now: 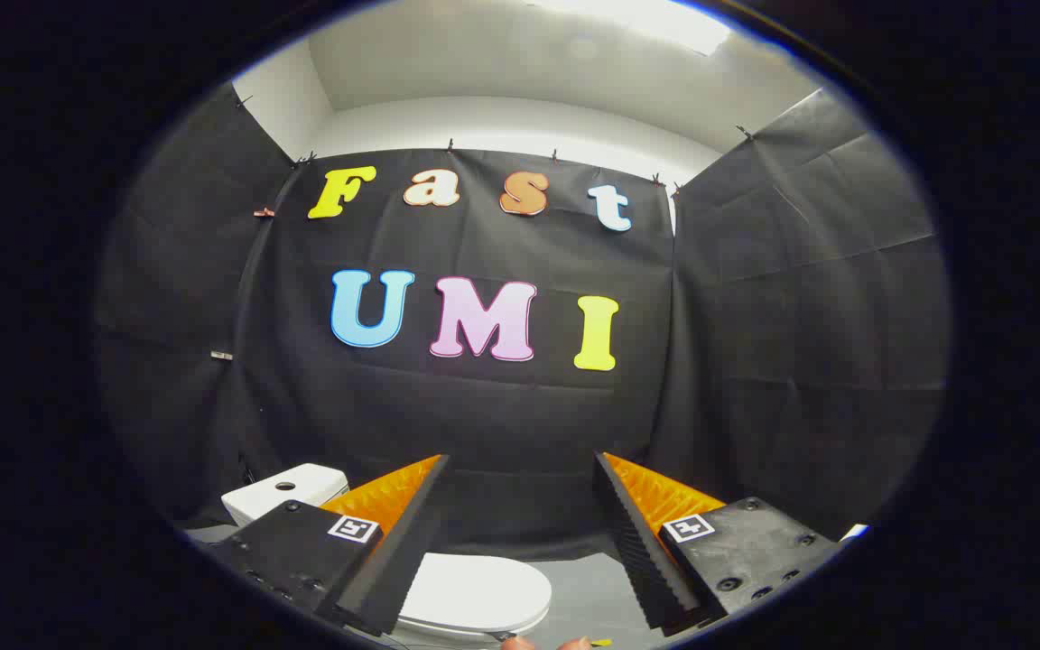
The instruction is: Open the toilet lid.
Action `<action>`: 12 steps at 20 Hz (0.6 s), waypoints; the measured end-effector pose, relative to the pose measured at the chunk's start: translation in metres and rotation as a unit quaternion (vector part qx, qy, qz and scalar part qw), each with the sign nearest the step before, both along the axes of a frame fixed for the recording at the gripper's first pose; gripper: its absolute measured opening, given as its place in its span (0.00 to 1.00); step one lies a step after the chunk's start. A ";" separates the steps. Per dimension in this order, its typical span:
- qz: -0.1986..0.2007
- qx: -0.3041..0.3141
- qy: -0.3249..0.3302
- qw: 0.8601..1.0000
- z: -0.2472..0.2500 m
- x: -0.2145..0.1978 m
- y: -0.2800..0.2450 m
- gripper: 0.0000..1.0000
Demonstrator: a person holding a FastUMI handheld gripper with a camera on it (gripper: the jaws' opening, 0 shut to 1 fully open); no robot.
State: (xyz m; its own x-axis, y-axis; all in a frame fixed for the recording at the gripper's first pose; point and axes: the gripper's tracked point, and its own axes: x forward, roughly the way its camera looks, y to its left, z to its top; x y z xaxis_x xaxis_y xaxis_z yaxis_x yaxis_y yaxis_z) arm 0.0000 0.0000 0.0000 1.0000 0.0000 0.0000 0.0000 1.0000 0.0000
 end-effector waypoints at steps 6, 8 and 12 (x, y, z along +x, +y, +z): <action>-0.003 0.004 0.004 1.000 -0.003 0.002 -0.006 0.98; -0.006 0.002 0.008 1.000 -0.005 0.003 -0.006 0.98; -0.007 -0.006 0.017 1.000 -0.011 0.003 -0.006 0.98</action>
